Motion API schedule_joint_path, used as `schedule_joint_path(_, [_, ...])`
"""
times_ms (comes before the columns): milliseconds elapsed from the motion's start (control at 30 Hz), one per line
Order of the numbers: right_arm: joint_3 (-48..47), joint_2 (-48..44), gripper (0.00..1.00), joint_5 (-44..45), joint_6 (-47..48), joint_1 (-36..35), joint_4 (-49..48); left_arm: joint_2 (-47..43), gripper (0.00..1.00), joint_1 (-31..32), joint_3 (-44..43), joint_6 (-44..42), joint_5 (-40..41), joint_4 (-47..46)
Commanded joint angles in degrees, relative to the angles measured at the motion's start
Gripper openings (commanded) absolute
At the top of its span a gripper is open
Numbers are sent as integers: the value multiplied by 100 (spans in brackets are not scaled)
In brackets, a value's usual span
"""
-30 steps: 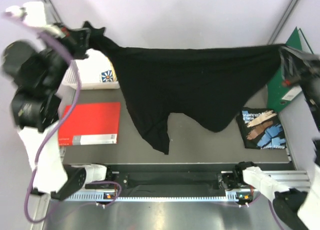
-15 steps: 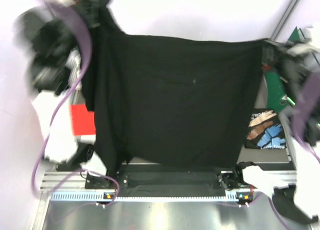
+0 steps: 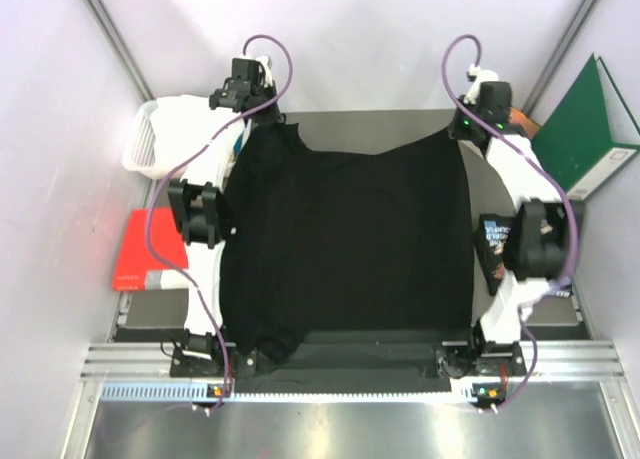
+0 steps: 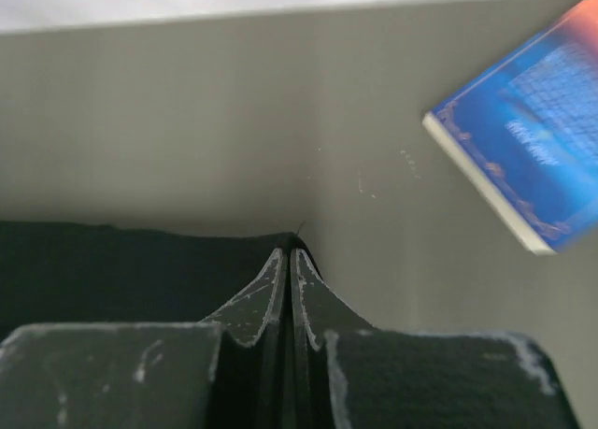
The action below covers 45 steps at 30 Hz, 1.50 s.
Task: Fold and stack the t-shirts
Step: Flatten the tshirt out, then fold the tshirt
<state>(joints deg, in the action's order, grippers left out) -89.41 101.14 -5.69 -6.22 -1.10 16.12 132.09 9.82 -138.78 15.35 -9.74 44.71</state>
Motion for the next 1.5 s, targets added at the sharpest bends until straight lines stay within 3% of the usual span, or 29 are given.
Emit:
schedule_joint_path(0, [-1139,1239,0,-310,-37,66,-206,457,0,-68,-563,143,-99,-76])
schedule_joint_path(133, [-2184,1943,0,-231,-125,251,32,432,0,-95,-466,266,-20,-313])
schedule_joint_path(300, [-2459,1997,0,-177,-196,251,128,142,0,-104,-475,345,112,-271])
schedule_joint_path(467, [-1898,1393,0,-309,-178,251,225,-403,0,-68,8,372,42,222])
schedule_joint_path(1000, [-245,283,0,-459,-108,234,1542,-2924,0,406,3452,951,534,1531])
schedule_joint_path(1267, [503,-191,0,-477,-169,198,2026,-3707,0,432,5157,1478,481,1857])
schedule_joint_path(1467, [845,-542,0,-257,-274,198,2668,-4200,0,450,5958,1795,526,2121])
